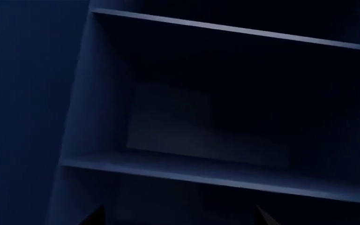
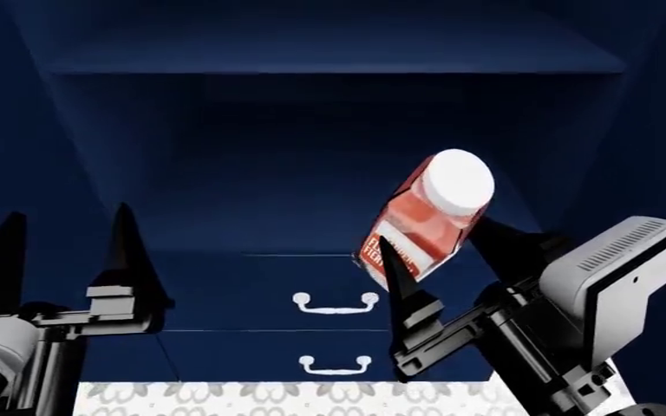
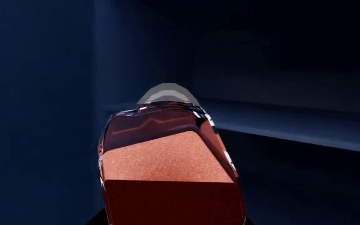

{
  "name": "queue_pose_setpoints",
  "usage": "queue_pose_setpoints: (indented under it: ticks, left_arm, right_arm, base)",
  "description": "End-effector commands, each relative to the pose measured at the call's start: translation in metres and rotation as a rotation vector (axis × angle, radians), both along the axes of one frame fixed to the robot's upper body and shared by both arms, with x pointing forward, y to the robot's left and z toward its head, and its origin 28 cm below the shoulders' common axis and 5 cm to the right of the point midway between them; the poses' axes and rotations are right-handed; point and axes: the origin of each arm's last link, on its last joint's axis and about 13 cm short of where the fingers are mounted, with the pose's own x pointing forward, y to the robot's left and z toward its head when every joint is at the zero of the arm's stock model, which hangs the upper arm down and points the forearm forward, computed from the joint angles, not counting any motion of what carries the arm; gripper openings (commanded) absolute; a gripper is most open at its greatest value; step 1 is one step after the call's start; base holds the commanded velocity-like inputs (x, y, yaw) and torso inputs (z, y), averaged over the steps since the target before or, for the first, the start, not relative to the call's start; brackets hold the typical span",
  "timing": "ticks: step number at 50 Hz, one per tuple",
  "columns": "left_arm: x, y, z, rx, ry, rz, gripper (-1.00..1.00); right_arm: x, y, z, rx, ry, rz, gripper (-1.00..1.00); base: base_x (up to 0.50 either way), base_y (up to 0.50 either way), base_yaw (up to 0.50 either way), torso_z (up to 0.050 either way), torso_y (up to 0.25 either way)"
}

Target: Pick the paprika from the counter and place it in the cabinet.

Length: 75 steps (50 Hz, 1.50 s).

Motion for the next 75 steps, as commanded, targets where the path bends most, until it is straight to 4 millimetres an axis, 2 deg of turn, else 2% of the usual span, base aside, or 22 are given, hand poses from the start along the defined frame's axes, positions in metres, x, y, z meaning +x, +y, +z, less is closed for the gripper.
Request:
queue_pose_setpoints:
  ticks: [1,39,52,64,75]
  left_arm:
    - [-0.001,0.001,0.001,-0.008,0.0,-0.001,1.0]
    - [0.0,0.002,0.001,-0.01,0.0,0.002,1.0]
    - [-0.001,0.002,0.002,-0.013,0.0,0.003,1.0]
    - [-0.001,0.003,0.002,-0.015,-0.001,0.004,1.0]
    - [0.0,0.003,0.003,-0.017,0.0,0.004,1.0]
  right_arm:
    - [0.0,0.0,0.002,-0.025,-0.035,-0.005,-1.0]
    - [0.002,0.001,0.003,-0.022,-0.037,-0.004,-1.0]
    - [0.002,0.002,0.004,-0.008,-0.026,-0.006,-1.0]
    - [0.012,0.005,0.007,-0.009,0.004,-0.018,-1.0]
    - [0.018,0.009,-0.007,-0.016,0.068,-0.002,-1.0]
  base:
    - [0.5,-0.06,0.0,0.0,0.0]
    - [0.49,0.0,0.0,0.0,0.001]
    - [0.0,0.0,0.0,0.001,0.001]
    - [0.0,0.0,0.0,0.0,0.001]
    - [0.0,0.0,0.0,0.0,0.0]
